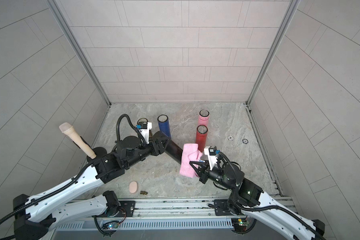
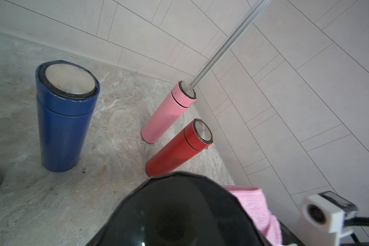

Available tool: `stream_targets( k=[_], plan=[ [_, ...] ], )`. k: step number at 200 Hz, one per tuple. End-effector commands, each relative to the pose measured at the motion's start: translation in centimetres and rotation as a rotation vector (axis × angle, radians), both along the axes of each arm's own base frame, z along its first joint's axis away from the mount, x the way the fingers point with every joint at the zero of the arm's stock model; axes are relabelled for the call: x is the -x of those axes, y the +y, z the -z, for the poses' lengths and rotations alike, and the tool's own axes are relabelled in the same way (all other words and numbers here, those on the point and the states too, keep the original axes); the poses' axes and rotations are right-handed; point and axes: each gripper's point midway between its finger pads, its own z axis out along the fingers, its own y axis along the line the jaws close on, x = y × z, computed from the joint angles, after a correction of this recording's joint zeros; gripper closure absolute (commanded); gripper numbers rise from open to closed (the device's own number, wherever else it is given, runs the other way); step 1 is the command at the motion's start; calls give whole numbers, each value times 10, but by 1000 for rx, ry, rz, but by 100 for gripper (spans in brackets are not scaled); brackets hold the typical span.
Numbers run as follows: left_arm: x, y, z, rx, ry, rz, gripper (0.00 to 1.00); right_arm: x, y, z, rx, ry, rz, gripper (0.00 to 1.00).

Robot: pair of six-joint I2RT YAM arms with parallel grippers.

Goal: Wipe the surface of the thermos
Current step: Wipe the dirt from the surface of the thermos.

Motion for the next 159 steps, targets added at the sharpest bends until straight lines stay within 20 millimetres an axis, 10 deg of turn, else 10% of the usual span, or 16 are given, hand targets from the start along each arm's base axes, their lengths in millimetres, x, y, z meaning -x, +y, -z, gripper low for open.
stream_targets(
  k=[1, 65, 159],
  plan=[
    [5, -1, -53, 166, -91, 29, 100, -14, 6, 35, 113, 52, 39, 100],
    [21, 29, -91, 242, -149, 11, 100, -19, -20, 93, 184, 134, 157, 100],
    [-7, 7, -34, 108, -60, -39, 100, -2, 1, 1, 49, -5, -2, 100]
  ],
)
